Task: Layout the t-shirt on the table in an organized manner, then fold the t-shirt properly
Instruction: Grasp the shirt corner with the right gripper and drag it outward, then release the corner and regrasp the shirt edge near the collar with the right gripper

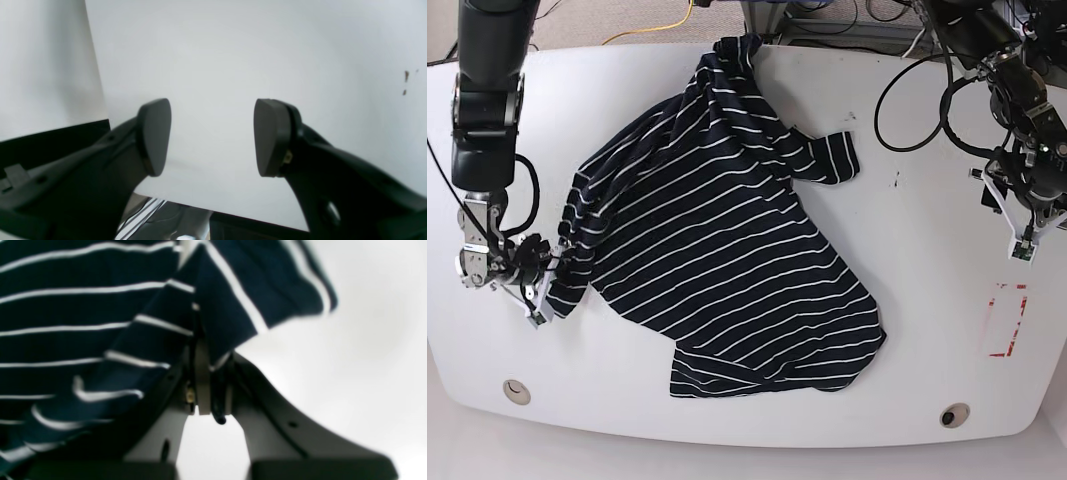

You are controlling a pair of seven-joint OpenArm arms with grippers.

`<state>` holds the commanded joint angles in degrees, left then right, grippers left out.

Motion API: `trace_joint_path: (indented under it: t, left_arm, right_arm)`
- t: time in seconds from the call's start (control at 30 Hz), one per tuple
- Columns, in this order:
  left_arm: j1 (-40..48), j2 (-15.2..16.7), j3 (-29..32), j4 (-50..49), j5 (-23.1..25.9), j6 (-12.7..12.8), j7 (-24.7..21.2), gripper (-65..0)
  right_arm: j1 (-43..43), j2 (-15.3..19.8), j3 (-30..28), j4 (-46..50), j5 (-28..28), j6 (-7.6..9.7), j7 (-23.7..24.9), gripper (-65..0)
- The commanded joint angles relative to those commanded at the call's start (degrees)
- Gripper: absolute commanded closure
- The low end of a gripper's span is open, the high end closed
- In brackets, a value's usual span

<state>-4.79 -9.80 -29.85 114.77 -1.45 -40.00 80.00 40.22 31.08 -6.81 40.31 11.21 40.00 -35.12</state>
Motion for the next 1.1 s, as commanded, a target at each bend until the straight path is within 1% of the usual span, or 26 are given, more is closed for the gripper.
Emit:
trace_joint_path:
  t: [0.1, 0.17, 0.2, 0.27, 0.33, 0.4, 0.47, 0.5, 0.53, 0.57, 0.6, 0.67, 0.7, 0.73, 0.77, 0.83, 0.87, 0.9, 0.93, 0.97, 1.0, 1.03, 1.1]
  left_arm:
    - [0.00, 0.00, 0.00, 0.00, 0.00, 0.00, 0.00, -36.7]
    - [0.00, 0.00, 0.00, 0.00, 0.00, 0.00, 0.00, -36.7]
    - [0.00, 0.00, 0.00, 0.00, 0.00, 0.00, 0.00, -36.7]
    - [0.00, 0.00, 0.00, 0.00, 0.00, 0.00, 0.00, -36.7]
    - [0.00, 0.00, 0.00, 0.00, 0.00, 0.00, 0.00, -36.7]
    - [-0.09, 0.00, 0.00, 0.00, 0.00, 0.00, 0.00, -36.7]
    - [-0.18, 0.00, 0.09, 0.00, 0.00, 0.00, 0.00, -36.7]
    - [-0.18, 0.00, 0.18, 0.00, 0.00, 0.00, 0.00, -36.7]
    - [-0.26, 0.00, 0.18, 0.00, 0.00, 0.00, 0.00, -36.7]
    - [-0.26, 0.00, 0.26, 0.00, 0.00, 0.00, 0.00, -36.7]
    - [-0.35, 0.00, 0.70, 0.00, 0.00, 0.00, 0.00, -36.7]
    - [-0.35, 0.00, 2.20, 0.00, 0.00, 0.00, 0.00, -36.7]
    - [-0.35, 0.00, 2.81, 0.00, 0.00, 0.00, 0.00, -36.7]
    - [-0.44, 0.00, 3.08, 0.00, 0.00, 0.00, 0.00, -36.7]
    - [-0.44, 0.00, 3.25, 0.00, 0.00, 0.00, 0.00, -36.7]
    - [-0.62, 0.09, 3.25, 0.00, 0.00, 0.00, 0.00, -36.7]
    - [-1.05, 0.09, 3.25, 0.00, 0.00, 0.00, 0.00, -36.7]
    - [-1.49, 0.09, 3.25, 0.00, 0.00, 0.00, 0.00, -36.7]
    - [-1.67, 0.09, 3.25, 0.00, 0.00, 0.00, 0.00, -36.7]
    - [-1.93, 0.09, 3.25, 0.00, 0.00, 0.00, 0.00, -36.7]
    - [-2.20, 0.09, 3.25, 0.00, 0.00, 0.00, 0.00, -36.7]
    - [-2.37, 0.09, 3.25, 0.00, 0.00, 0.00, 0.00, -36.7]
    - [-2.73, 0.09, 3.34, 0.00, 0.00, 0.00, 0.00, -36.7]
  right_arm:
    - [2.81, -0.53, 0.00, -1.85, -2.90, 0.00, 1.23, -3.5]
    - [3.78, -0.97, 0.00, -1.67, -2.90, 0.00, 1.41, -4.3]
    - [3.87, -1.14, 0.00, -1.58, -2.90, 0.00, 1.41, -5.5]
    - [4.92, -1.14, 0.00, -1.58, -3.16, 0.00, 1.49, -10.6]
    - [5.98, -1.14, 0.00, -1.58, -3.16, 0.00, 1.58, -13.5]
    - [6.33, -1.05, 0.00, -1.58, -3.25, 0.00, 1.85, -12.4]
    - [7.82, -0.97, 0.00, -1.85, -3.25, -0.22, 3.60, -5.1]
    - [8.09, -0.79, 0.00, -1.93, -3.25, -0.75, 4.04, -2.9]
    - [8.35, -0.18, 0.00, -1.93, -3.25, -1.27, 4.40, -1.9]
    - [8.44, 0.18, 0.00, -1.93, -3.25, -1.80, 4.48, -2.2]
    - [8.53, 0.44, 0.00, -1.67, -3.25, -1.98, 4.48, -3.6]
    - [8.97, 0.79, 0.00, -1.49, -3.16, -2.42, 4.57, -12.5]
    - [9.58, 0.88, 0.00, -1.23, -3.16, -2.51, 4.48, -17.8]
    - [9.93, 0.88, 0.00, -0.79, -3.16, -2.95, 4.48, -23.3]
    - [9.67, 0.97, 0.00, 0.00, -3.16, -3.91, 4.40, -31.7]
    - [8.97, 1.05, 0.00, 1.49, -3.16, -5.58, 4.40, -42.0]
    - [8.18, 1.41, 0.00, 3.08, -3.16, -6.64, 4.40, -49.9]
    - [7.47, 1.93, 0.00, 4.13, -3.16, -7.08, 4.40, -55.0]
    - [7.21, 2.11, 0.00, 4.66, -3.08, -7.25, 4.40, -57.1]
    - [6.42, 2.46, 0.00, 6.33, -2.81, -7.43, 4.04, -61.8]
    - [5.27, 2.81, 0.09, 8.70, -2.81, -7.34, 2.73, -65.0]
    - [4.57, 2.90, 0.09, 10.11, -2.81, -7.34, 1.67, -65.0]
    - [2.02, 2.90, 0.44, 15.74, -2.73, -7.25, -3.60, -65.0]
